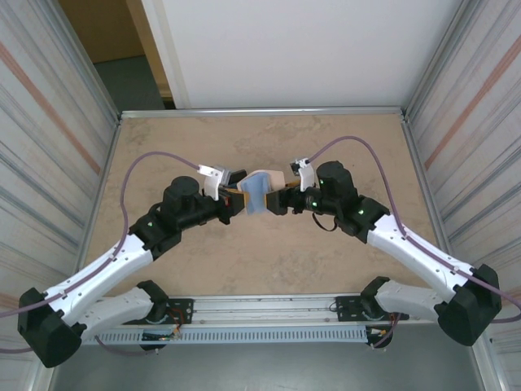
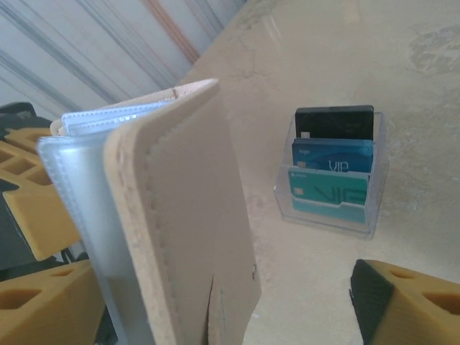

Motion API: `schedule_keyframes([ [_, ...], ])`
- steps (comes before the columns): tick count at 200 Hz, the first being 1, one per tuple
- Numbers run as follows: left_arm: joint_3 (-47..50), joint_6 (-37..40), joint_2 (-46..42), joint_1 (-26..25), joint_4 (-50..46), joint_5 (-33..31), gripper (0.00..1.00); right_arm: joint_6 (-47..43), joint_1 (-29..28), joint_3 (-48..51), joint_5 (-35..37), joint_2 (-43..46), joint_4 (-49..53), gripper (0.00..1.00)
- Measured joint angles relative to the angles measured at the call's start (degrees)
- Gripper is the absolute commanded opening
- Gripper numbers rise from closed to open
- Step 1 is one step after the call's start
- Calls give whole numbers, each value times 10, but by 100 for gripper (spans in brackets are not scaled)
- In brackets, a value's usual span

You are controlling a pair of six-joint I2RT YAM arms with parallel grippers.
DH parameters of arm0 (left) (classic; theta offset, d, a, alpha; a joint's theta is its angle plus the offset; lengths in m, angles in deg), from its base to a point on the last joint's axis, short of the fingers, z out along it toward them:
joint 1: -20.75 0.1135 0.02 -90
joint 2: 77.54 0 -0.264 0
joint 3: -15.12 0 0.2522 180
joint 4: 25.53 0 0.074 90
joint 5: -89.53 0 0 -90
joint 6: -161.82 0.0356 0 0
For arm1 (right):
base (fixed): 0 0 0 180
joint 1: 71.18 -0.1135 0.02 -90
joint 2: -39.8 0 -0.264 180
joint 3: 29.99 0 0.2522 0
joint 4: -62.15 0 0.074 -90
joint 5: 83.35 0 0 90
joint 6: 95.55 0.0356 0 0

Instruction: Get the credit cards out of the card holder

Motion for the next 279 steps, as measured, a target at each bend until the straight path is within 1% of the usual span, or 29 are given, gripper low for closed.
schedule_keyframes([
  [10, 0, -2, -1, 0, 0, 0, 0, -7, -11, 0, 2, 0, 0, 97],
  [22, 0, -3, -2, 0, 0, 0, 0, -17, -28, 0, 8, -2, -1, 99],
  [54, 0, -8, -3, 1, 1, 0, 0, -43, -63, -2, 40, -23, 9, 97],
  [91, 0, -12, -3, 5, -2, 0, 0, -57, -64, -17, 74, -51, 17, 93],
  [109, 0, -14, -3, 5, -2, 0, 0, -59, -64, -22, 79, -59, 17, 93],
  [153, 0, -23, -3, 5, -3, 0, 0, -59, -66, -26, 75, -73, 10, 93],
  [190, 0, -25, -3, 6, -2, 0, 0, -59, -68, -26, 57, -74, 2, 94],
  [259, 1, -37, -3, 10, 2, 12, 0, -59, -71, -26, 55, -74, -1, 83],
  [279, 1, -41, -3, 12, 2, 17, 0, -59, -71, -26, 57, -74, -2, 78],
])
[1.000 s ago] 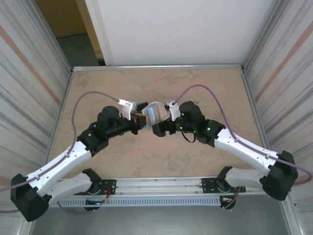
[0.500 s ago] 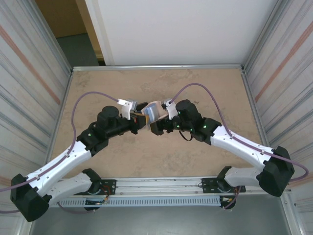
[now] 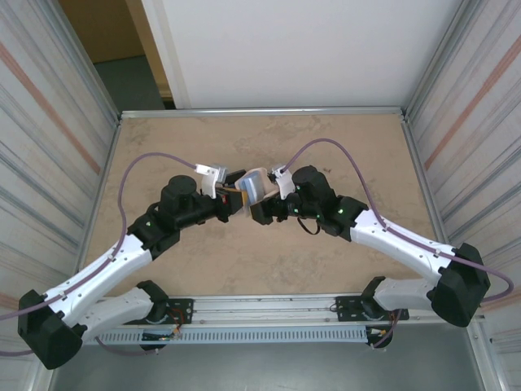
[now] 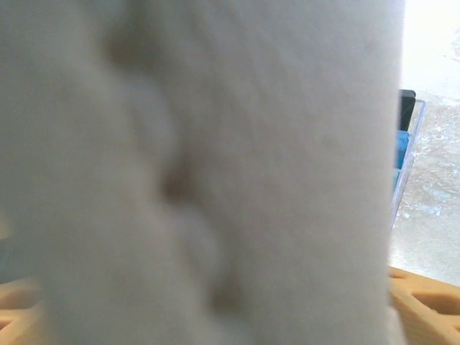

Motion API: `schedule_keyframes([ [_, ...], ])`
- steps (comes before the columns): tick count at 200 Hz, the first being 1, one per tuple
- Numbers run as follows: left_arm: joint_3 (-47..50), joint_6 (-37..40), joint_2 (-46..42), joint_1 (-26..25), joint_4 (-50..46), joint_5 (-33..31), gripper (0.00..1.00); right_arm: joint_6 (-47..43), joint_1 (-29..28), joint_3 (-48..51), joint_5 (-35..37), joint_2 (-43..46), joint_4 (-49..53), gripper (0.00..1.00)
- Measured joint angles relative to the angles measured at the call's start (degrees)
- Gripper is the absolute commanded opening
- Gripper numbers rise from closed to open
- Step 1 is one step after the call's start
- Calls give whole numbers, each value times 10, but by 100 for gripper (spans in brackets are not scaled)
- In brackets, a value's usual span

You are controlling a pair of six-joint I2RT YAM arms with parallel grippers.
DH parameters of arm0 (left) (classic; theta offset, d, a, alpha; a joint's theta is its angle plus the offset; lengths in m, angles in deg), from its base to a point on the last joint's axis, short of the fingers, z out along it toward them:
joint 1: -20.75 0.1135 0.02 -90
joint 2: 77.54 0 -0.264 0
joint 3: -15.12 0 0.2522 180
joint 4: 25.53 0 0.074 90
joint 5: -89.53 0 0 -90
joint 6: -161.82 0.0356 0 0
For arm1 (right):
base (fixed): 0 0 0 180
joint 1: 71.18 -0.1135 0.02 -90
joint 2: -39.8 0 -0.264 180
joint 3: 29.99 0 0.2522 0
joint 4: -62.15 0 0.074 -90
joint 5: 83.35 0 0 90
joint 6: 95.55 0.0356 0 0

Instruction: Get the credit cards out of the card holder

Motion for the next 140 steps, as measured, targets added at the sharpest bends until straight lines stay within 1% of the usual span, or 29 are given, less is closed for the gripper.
schedule_keyframes([
  [19, 0, -3, 0, 0, 0, 3, 0, 0, 0, 0, 1, 0, -1, 72],
  [42, 0, -9, 0, 3, 1, 8, 0, 0, 0, 0, 2, 0, -5, 60],
  [68, 1, -12, 1, 5, 2, 9, 0, 2, 0, 0, 3, 0, -10, 51],
  [91, 2, -14, 1, 7, 4, 10, 7, 7, 0, 0, 5, 1, -12, 45],
  [108, 2, -15, 1, 8, 5, 11, 19, 8, 0, 1, 6, 3, -13, 42],
  [116, 3, -17, 1, 8, 7, 12, 23, 12, 0, 2, 6, 5, -13, 40],
  [133, 3, -24, 1, 10, 24, 28, 34, 19, 1, 7, 7, 10, -17, 39],
  [140, 3, -27, 1, 10, 31, 33, 37, 22, 1, 9, 6, 10, -18, 39],
])
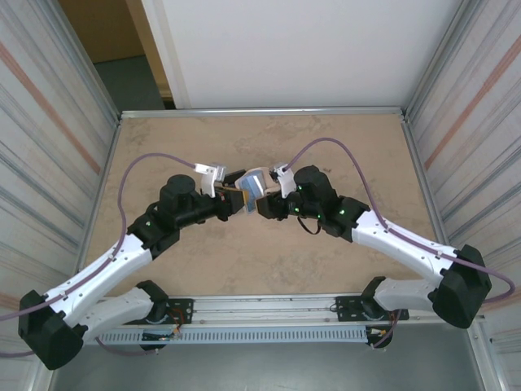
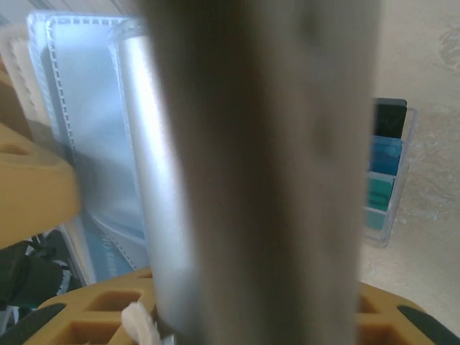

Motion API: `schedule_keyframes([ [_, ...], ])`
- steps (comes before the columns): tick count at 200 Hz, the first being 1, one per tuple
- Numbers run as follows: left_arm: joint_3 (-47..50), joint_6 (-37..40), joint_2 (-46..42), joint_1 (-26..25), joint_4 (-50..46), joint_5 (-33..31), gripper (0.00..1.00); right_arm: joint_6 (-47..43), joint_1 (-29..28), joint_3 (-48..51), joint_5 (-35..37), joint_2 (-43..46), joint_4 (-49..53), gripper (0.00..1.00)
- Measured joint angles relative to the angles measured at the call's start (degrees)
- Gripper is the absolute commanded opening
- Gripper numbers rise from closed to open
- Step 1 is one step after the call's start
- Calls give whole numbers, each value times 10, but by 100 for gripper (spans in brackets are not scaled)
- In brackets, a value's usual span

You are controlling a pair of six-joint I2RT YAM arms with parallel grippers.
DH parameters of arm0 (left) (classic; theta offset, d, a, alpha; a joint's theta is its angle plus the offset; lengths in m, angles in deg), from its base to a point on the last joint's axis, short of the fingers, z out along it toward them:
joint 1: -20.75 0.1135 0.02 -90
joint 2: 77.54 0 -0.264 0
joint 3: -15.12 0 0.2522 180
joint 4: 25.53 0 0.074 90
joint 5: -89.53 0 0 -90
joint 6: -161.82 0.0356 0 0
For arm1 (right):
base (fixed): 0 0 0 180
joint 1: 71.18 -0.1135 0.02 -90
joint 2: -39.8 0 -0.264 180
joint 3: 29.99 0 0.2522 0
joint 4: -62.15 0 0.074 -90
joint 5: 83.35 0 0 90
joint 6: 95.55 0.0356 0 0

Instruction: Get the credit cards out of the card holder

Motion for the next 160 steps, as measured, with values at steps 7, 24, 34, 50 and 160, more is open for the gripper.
schedule_keyframes([
  [7, 0, -1, 0, 0, 6, 5, 39, 3, 0, 3, 0, 0, -4, 38],
  [24, 0, -5, 0, 0, 16, 17, 45, 11, 0, 10, -3, 3, -10, 37],
  [34, 0, -6, 2, 0, 23, 23, 48, 15, 0, 13, -4, 4, -12, 36],
  [50, 0, -8, 6, 0, 32, 30, 51, 25, 3, 16, -4, 6, -15, 34],
  [160, 5, -7, 24, 0, 35, 41, 32, 75, 31, 36, -24, 56, -46, 31],
])
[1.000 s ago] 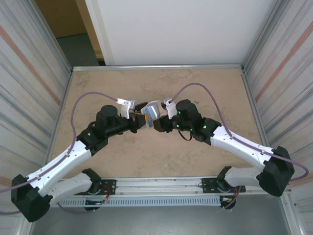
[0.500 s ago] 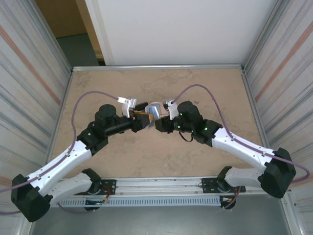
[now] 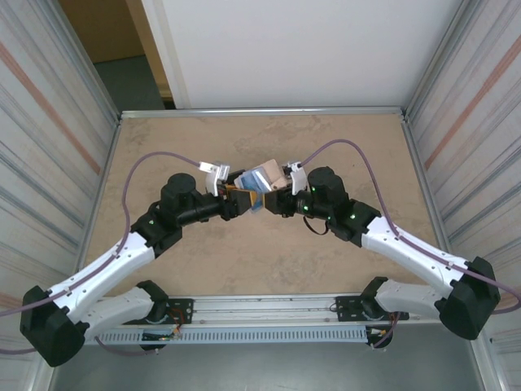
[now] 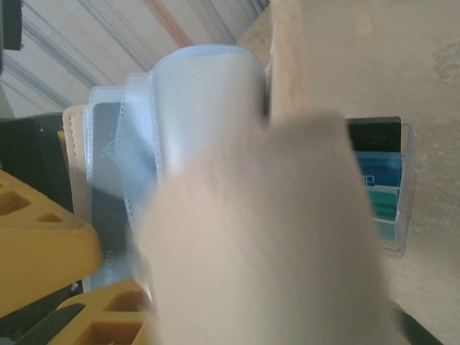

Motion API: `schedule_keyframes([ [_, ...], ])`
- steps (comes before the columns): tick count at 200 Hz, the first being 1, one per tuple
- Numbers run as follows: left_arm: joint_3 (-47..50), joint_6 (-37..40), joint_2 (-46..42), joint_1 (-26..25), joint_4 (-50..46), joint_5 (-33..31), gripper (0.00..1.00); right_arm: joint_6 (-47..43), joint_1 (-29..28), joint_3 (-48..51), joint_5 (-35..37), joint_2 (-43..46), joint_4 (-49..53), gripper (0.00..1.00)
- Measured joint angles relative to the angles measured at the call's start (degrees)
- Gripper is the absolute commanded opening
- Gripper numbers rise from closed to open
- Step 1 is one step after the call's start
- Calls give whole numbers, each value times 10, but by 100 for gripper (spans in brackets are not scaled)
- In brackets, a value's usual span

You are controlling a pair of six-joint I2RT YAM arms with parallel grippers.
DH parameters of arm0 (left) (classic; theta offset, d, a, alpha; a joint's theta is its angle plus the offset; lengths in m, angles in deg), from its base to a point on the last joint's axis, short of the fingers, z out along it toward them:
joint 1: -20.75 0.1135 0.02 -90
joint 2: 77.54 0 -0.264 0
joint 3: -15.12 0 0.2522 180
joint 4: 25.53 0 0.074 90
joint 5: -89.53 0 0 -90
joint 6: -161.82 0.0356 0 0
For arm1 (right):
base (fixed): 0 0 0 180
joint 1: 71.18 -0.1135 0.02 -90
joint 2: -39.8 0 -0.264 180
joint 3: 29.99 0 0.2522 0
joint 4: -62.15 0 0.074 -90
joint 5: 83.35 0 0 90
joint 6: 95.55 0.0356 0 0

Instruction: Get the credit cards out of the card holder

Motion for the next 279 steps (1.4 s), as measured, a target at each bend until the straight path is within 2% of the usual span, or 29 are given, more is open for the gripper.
schedule_keyframes([
  [77, 3, 5, 5, 2, -3, -3, 5, 15, 10, 11, -8, 0, -6, 28],
  [101, 3, 6, 4, 2, -5, -5, 0, 22, 11, 13, -6, 3, -6, 31],
  [158, 5, 16, -21, 2, -26, -19, 0, 47, 53, 43, 22, 70, -6, 41],
  [205, 5, 25, -24, 2, -37, -20, 0, 57, 86, 62, 22, 137, 11, 62],
  [227, 5, 25, -22, 2, -37, -20, 0, 51, 76, 61, 28, 152, 32, 63],
  [248, 5, 25, -16, 2, -37, -20, 0, 33, 40, 48, 63, 157, 71, 62],
  [279, 5, 25, -6, 2, -37, -26, 0, 0, -32, 16, 109, 157, 105, 47],
])
